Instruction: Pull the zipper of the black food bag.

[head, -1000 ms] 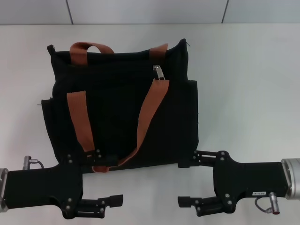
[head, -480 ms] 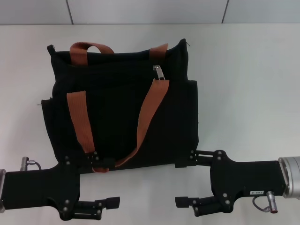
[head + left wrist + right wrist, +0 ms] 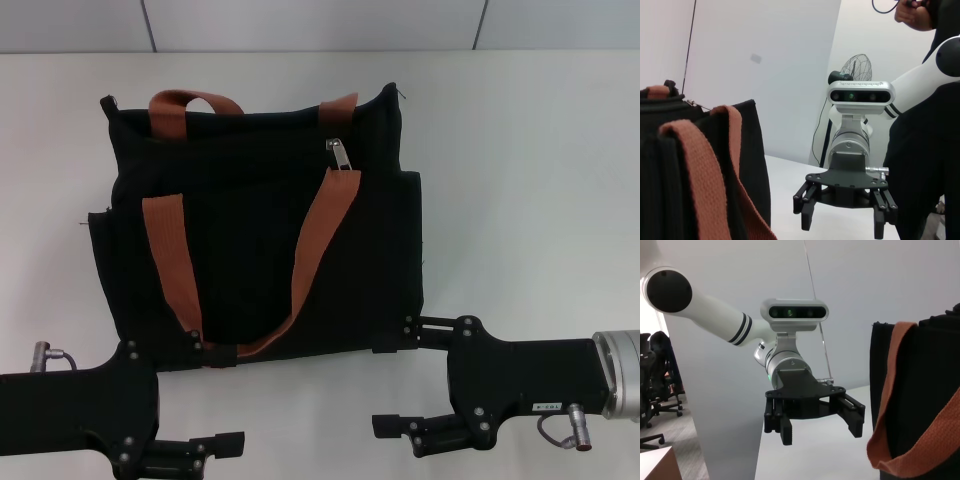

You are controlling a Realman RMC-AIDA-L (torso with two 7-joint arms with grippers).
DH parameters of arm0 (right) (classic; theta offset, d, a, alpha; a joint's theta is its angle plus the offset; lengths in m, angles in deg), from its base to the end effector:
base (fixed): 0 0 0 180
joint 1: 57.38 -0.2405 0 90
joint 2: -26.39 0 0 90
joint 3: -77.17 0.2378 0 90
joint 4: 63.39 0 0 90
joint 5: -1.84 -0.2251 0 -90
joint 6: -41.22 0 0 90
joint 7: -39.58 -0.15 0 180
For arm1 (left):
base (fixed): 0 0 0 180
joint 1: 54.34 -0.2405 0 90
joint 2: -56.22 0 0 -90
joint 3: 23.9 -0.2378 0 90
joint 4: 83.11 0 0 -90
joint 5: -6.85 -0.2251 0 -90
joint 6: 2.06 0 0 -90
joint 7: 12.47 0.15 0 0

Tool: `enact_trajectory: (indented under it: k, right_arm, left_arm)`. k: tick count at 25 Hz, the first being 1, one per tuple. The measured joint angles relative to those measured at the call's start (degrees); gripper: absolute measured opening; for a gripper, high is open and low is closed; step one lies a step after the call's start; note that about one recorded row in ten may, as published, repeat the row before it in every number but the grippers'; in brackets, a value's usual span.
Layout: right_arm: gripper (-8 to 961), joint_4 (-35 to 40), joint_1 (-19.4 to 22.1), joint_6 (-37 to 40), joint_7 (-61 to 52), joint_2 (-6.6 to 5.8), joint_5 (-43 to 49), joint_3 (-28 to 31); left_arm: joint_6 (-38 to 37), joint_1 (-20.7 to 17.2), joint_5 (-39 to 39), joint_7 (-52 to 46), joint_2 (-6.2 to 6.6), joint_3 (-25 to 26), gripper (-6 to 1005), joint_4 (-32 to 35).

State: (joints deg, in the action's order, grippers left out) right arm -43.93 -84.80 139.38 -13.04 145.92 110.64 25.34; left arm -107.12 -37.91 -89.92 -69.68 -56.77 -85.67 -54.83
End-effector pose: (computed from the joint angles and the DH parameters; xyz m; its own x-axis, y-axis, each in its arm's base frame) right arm 0.2540 0.2498 -0.0632 0.7971 -0.1820 -0.5758 -0.1736 -0.9823 0.0702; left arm -0.2899 0.2236 -0.0044 0.7801 0.2110 0.5890 0.2267 -0.9728 0.0483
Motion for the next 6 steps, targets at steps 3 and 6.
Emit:
enact_trajectory:
  k: [3, 6]
  right_arm:
    - [817, -0.1, 0.0, 0.0, 0.0, 0.0, 0.0, 0.0]
    - [817, -0.1, 0.0, 0.0, 0.0, 0.0, 0.0, 0.0]
  left_arm:
    - [-0.1, -0.1, 0.0, 0.0, 0.0, 0.0, 829, 0.0]
    - [-0.2, -0.3, 0.0, 0.0, -0.01, 0.0, 829, 0.0]
